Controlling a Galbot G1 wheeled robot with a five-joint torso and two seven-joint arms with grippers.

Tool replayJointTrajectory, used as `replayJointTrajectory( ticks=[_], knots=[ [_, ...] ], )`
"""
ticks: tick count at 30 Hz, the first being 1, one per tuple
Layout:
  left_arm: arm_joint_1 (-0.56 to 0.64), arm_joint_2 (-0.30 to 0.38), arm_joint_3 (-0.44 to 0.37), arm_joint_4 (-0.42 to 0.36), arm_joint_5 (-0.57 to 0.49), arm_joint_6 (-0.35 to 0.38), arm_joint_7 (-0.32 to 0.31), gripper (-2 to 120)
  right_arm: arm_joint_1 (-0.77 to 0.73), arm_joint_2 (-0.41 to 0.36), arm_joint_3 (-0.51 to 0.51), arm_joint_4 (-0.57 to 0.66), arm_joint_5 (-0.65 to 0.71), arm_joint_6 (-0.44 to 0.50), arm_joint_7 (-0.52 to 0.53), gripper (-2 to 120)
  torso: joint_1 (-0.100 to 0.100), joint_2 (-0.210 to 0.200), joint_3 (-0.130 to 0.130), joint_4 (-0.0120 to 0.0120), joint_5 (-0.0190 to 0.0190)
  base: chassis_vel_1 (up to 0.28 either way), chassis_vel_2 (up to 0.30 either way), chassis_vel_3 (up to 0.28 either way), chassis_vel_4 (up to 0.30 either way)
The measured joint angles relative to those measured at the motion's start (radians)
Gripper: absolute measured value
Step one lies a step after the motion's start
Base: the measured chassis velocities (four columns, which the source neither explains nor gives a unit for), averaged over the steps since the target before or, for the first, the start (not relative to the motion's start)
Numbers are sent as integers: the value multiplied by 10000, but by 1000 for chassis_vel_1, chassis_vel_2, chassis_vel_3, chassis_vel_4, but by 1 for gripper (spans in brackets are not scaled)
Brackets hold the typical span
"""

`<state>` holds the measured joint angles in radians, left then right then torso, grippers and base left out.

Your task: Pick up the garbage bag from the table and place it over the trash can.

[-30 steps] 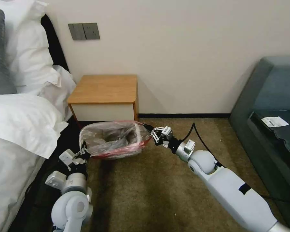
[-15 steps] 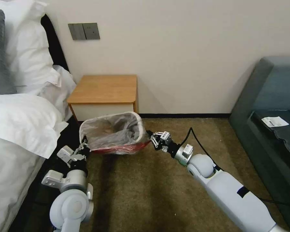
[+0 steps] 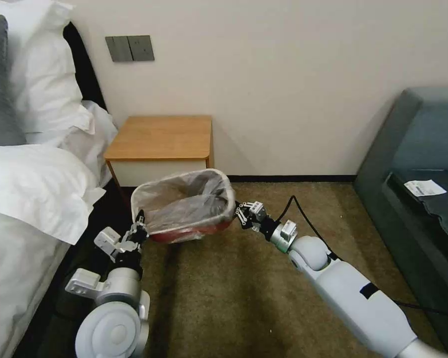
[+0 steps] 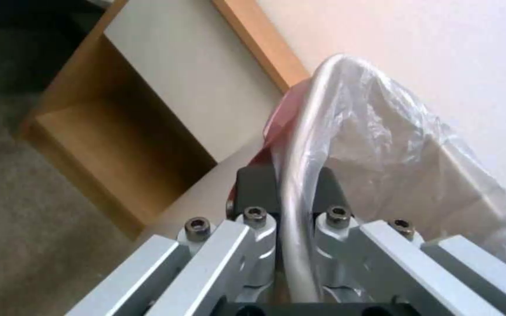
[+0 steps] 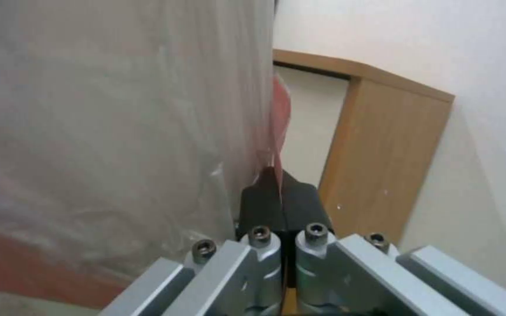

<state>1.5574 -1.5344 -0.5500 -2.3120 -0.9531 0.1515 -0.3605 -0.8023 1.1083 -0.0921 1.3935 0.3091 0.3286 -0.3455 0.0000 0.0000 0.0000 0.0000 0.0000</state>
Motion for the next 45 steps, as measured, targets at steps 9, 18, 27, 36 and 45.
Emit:
replayJointTrajectory(
  ticks=[9, 18, 27, 36, 45],
  knots=[
    [18, -22, 51, -282, -563, -44, 52, 3, -45, 87, 30, -341, -122, 93, 32, 0, 0, 0, 0, 0, 0, 0, 0, 0, 0],
    [56, -23, 67, -387, -842, -240, 347, 5, -79, 195, -71, -604, -261, 166, 25, 0, 0, 0, 0, 0, 0, 0, 0, 0, 0],
    [14, -18, 28, -254, -853, -321, 476, 5, -44, 277, -137, -752, -329, 180, 21, 0, 0, 0, 0, 0, -2, 0, 0, 0, 0],
    [-70, 12, -38, -115, -800, -469, 709, 5, -116, 312, -260, -1088, -652, 447, -57, 0, 0, 0, 0, 0, 0, 0, 0, 0, 0],
    [-59, -62, 50, -79, -836, -625, 815, 5, -51, 351, -289, -1270, -904, 581, -53, 0, 0, 0, 0, 0, 0, 0, 0, 0, 0]
  ],
)
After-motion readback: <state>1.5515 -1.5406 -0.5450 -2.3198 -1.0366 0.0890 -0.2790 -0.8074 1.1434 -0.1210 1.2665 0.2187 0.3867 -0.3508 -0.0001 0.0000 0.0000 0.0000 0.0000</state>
